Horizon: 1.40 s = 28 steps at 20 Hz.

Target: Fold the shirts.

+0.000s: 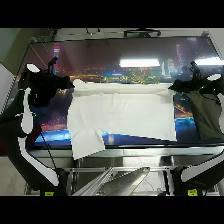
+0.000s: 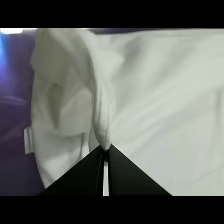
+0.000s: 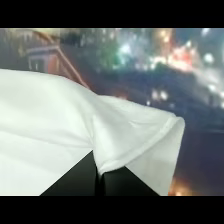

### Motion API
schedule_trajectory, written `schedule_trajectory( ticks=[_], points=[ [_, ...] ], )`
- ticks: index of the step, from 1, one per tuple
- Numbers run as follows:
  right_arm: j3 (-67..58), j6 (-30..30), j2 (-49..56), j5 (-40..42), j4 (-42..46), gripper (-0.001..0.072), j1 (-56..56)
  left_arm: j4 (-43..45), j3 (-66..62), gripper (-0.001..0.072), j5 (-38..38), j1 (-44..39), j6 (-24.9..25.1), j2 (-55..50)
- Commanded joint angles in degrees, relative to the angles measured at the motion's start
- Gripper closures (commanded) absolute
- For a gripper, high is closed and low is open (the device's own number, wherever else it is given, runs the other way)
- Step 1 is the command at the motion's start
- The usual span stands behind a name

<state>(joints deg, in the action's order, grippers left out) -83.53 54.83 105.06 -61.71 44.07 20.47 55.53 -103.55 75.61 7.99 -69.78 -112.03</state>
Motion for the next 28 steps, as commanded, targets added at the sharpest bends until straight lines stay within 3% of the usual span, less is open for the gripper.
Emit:
schedule_trajectory(
  ticks=[1, 4, 10, 17, 18, 19, 20, 21, 25, 28],
  points=[
    [-0.1, 3.0, 0.1, -1.2, 7.8, 0.0699, 0.1, 7.5, 2.5, 0.0692, 0.3, -2.2, -3.6, -0.1],
    [-0.1, 4.7, 0.1, -0.9, 9.2, 0.0699, -0.3, 12.5, 3.0, 0.0692, -2.5, -4.6, -6.3, -0.2],
    [-0.1, 16.1, 0.0, -0.7, 20.8, 0.0699, -3.6, 15.5, 3.0, 0.0692, -4.0, -7.5, -7.8, -0.2],
    [-0.4, 16.3, -0.5, 0.2, 21.5, 0.0697, -6.3, 15.2, 3.0, 0.0691, -3.5, -7.6, -8.2, -0.1],
    [-0.5, 15.8, -1.3, 0.2, 21.5, 0.0654, -6.3, 14.9, 2.4, 0.069, -2.7, -7.8, -8.3, -0.2],
    [-0.9, 15.5, -2.2, 0.1, 21.5, 0.0434, -6.3, 15.0, 1.4, 0.0688, -1.6, -7.7, -8.3, -0.2],
    [-1.6, 15.5, -3.4, -0.3, 21.7, 0.0291, -6.3, 15.0, -0.4, 0.0525, 0.3, -7.7, -8.3, -0.2],
    [-2.6, 15.5, -4.9, -1.3, 22.9, 0.0281, -6.1, 15.0, -2.6, 0.0364, 2.4, -7.7, -8.3, -0.2],
    [-3.7, 23.1, -11.8, -10.6, 32.6, 0.0281, -5.2, 14.9, -11.2, 0.0364, 13.3, -6.4, -9.3, 0.0],
    [5.8, 25.2, -17.7, -16.9, 32.9, 0.0281, -1.5, 14.8, -6.5, 0.0364, 16.6, -4.5, -9.6, 4.2]
  ],
)
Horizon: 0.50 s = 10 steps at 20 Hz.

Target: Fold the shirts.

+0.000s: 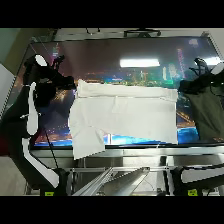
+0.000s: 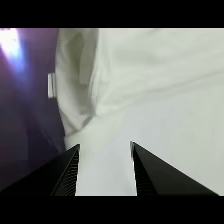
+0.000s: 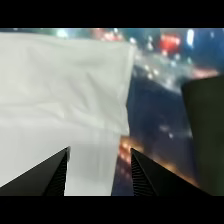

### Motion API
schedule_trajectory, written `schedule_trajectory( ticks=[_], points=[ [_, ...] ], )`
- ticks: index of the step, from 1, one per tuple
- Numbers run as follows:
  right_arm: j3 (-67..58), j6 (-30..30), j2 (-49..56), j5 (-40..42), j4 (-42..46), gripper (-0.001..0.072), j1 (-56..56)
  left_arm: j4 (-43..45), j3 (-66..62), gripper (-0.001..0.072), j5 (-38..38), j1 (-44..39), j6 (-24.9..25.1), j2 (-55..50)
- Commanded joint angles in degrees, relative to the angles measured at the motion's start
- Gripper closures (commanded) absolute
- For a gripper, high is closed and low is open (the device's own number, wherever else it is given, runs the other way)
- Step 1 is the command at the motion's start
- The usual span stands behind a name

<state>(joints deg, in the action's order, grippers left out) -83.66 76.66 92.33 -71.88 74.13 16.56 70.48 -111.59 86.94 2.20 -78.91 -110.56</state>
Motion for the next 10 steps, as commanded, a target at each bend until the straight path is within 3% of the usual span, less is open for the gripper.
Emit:
schedule_trajectory(
  ticks=[1, 7, 10],
  points=[
    [11.2, 3.6, -7.5, -6.8, 2.8, 0.0281, 3.9, -0.2, 5.4, 0.0364, 5.0, 2.1, 0.1, 5.4],
    [44.9, 4.3, -22.4, 1.1, -0.9, 0.0281, 10.8, -0.2, 36.9, 0.0363, -1.2, 8.8, 1.5, 26.3],
    [54.3, -0.9, -22.6, 6.1, -8.4, 0.0282, 10.7, -0.2, 48.5, 0.0363, -2.5, 12.5, 1.5, 33.9]
  ],
)
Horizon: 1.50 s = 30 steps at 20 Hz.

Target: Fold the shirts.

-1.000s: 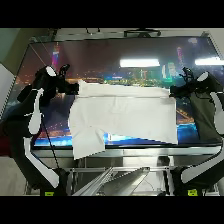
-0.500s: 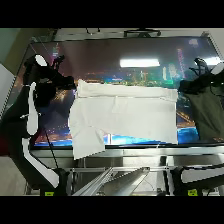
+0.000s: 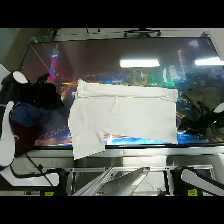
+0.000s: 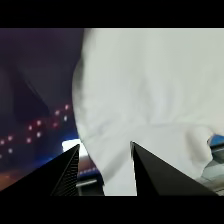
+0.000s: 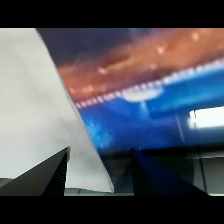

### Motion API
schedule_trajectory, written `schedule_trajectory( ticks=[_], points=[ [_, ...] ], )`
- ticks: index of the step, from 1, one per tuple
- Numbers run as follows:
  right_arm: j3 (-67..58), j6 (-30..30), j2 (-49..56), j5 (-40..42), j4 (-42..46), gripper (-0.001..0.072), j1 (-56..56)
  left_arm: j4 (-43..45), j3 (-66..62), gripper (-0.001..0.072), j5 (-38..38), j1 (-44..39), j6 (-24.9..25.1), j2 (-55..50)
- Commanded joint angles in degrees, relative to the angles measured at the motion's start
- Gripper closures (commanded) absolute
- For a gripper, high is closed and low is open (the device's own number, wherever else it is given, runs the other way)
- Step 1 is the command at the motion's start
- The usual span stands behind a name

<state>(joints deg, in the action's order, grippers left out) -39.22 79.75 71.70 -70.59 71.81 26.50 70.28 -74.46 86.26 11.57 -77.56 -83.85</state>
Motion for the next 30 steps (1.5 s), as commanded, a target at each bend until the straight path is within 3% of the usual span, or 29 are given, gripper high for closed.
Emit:
schedule_trajectory(
  ticks=[1, 6, 7, 8, 11, 12, 13, 14, 18, 21, 24, 25, 28, 30],
  points=[
    [11.6, -7.5, -1.6, 6.1, -10.4, 0.0282, 0.8, 0.0, 15.0, 0.0363, -2.4, 4.2, 0.2, 9.6],
    [13.4, -17.5, 0.6, 8.6, -21.6, 0.0291, 0.8, 0.0, 29.3, 0.0364, -5.2, 8.1, 2.5, 21.5],
    [13.3, -19.3, 0.7, 8.9, -23.7, 0.0339, 0.8, 0.0, 32.3, 0.0364, -6.4, 8.5, 2.5, 23.7],
    [12.9, -19.8, 0.7, 8.9, -24.3, 0.04, 0.8, -0.5, 35.0, 0.0364, -7.3, 8.6, 2.6, 25.6],
    [11.1, -19.7, 0.7, 8.0, -24.1, 0.0397, 0.8, -3.3, 42.3, 0.0362, -11.2, 8.3, 4.2, 29.5],
    [10.3, -18.8, 0.7, 7.8, -24.0, 0.0397, 0.8, -3.7, 44.2, 0.0326, -12.2, 8.3, 4.2, 30.0],
    [9.5, -17.7, 0.7, 7.8, -23.6, 0.0397, 0.8, -4.1, 46.0, 0.023, -13.0, 8.3, 4.2, 30.1],
    [8.7, -16.9, 0.7, 7.8, -23.1, 0.0396, 0.8, -4.4, 47.5, 0.0178, -13.5, 8.3, 4.2, 29.9],
    [6.9, -15.2, 0.7, 7.8, -21.2, 0.0396, 0.8, -6.9, 49.7, 0.0178, -16.4, 5.4, 4.9, 26.0],
    [6.4, -15.0, 0.7, 7.6, -21.3, 0.0395, 0.9, -14.5, 49.6, 0.0179, -20.7, -0.2, 10.1, 19.8],
    [6.5, -15.0, 0.7, 6.7, -21.3, 0.0394, 0.9, -16.3, 47.9, 0.018, -23.4, -4.0, 10.8, 13.1],
    [6.4, -15.0, 0.7, 6.7, -21.3, 0.0394, 0.9, -16.3, 46.8, 0.0212, -22.8, -4.8, 10.8, 11.4],
    [6.4, -15.0, 0.7, 6.1, -21.3, 0.0395, 0.9, -16.4, 43.3, 0.047, -20.4, -6.3, 10.9, 8.5],
    [6.4, -15.0, 0.7, 5.3, -21.3, 0.0411, 0.9, -16.3, 41.5, 0.0698, -19.8, -7.2, 10.9, 8.9]
  ],
)
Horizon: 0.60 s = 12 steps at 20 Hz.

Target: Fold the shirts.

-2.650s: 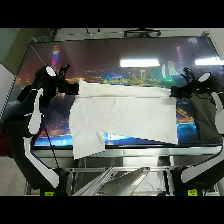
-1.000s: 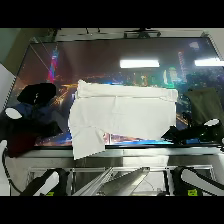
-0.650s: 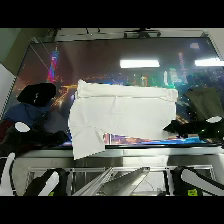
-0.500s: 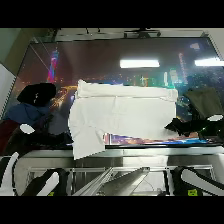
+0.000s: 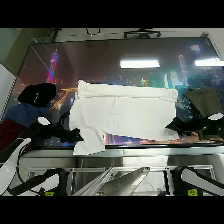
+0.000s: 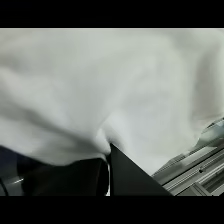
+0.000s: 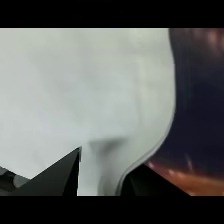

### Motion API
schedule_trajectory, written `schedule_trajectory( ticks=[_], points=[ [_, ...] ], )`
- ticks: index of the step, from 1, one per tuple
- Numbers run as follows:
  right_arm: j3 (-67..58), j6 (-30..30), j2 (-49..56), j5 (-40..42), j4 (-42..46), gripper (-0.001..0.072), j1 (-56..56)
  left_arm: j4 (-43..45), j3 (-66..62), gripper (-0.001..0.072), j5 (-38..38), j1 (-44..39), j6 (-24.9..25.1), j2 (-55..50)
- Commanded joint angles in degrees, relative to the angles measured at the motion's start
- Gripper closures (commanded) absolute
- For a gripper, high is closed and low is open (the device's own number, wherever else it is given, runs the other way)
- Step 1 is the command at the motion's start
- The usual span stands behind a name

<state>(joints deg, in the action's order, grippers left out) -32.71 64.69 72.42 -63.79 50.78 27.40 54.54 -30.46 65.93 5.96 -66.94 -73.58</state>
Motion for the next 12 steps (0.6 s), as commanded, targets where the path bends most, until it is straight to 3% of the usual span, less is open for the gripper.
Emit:
schedule_trajectory(
  ticks=[1, 2, 4, 9, 12],
  points=[
    [-0.1, 0.1, 0.0, -2.1, -0.3, 0.0555, 0.0, -0.6, -3.1, 0.069, 0.6, -1.8, 0.3, -0.5],
    [-0.1, 0.1, 0.0, -2.9, -0.3, 0.0637, 0.0, -0.6, -3.6, 0.069, 0.9, -1.8, 0.2, 0.7],
    [-0.7, 1.0, -0.1, -5.2, 0.5, 0.0696, 0.0, -0.1, -3.9, 0.069, 1.8, -0.7, -0.9, 3.4],
    [-6.6, 13.4, -1.1, -9.6, 20.5, 0.0697, 0.0, -0.1, -2.1, 0.0691, 8.0, 6.6, -2.1, 13.2],
    [-8.6, 13.6, -1.5, -10.6, 20.7, 0.0697, 0.0, -0.6, -1.9, 0.0691, 10.1, 7.7, -3.2, 20.3]
  ],
)
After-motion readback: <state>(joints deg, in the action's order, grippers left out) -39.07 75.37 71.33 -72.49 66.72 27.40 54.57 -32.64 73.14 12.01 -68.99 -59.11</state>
